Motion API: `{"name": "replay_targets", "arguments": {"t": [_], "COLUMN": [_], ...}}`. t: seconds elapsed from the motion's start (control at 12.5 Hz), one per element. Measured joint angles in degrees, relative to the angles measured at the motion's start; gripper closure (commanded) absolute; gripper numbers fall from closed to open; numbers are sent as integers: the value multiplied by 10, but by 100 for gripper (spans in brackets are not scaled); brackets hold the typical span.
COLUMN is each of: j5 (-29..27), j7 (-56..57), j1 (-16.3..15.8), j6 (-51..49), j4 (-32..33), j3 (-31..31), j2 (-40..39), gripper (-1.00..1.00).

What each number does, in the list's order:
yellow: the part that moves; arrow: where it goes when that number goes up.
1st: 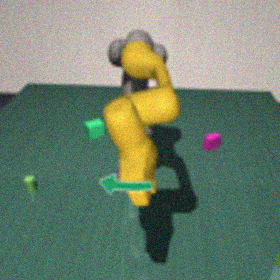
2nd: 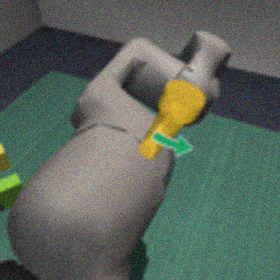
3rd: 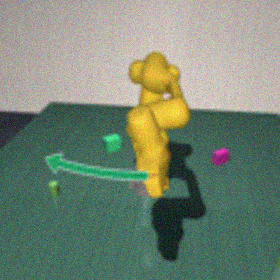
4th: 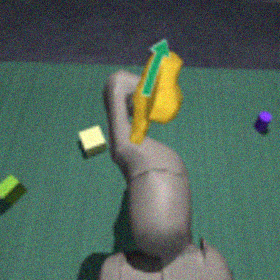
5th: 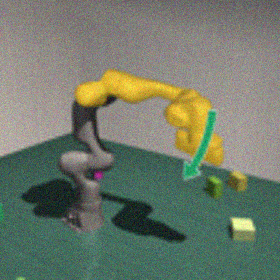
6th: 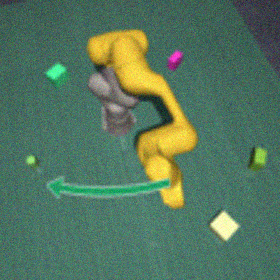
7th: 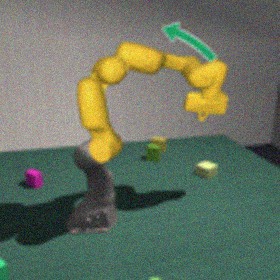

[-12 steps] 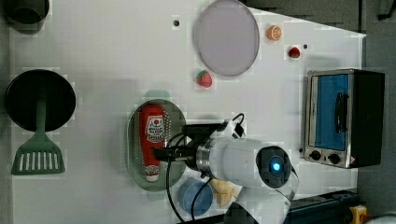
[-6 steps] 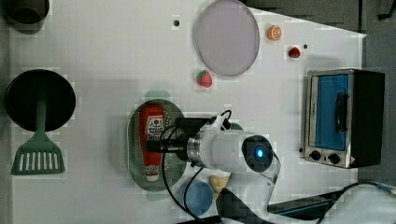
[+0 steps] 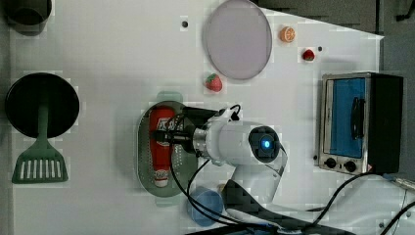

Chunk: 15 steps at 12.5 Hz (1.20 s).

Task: Pick ketchup from strainer and place it on the table

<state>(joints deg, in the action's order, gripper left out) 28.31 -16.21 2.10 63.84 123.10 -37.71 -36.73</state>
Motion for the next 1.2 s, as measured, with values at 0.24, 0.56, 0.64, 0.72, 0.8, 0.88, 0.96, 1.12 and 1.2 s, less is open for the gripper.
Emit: {"name": "replay_targets", "arguments": {"t": [0.24, 0.56, 0.64, 0.72, 0.8, 0.88, 0.96, 1.12, 1.2], "j5": [-2, -41, -71, -100, -120, -141, -162, -204, -204], "j7": [-2, -2, -2, -2, -2, -2, -1, 2, 8], "j1": [-6, -11, -7, -7, -5, -4, -1, 8, 13], "j6": [-2, -78, -106, -133, -151, -173, -207, -297, -335], "j4": [-2, 1, 4, 2, -2, -13, -34, -98, -135], "j3": [2, -10, -20, -26, -33, -38, -44, -58, -62], "j2": [1, 42, 67, 98, 132, 166, 196, 232, 238], "gripper": [-16, -16, -16, -16, -16, -16, -16, -16, -16]}}
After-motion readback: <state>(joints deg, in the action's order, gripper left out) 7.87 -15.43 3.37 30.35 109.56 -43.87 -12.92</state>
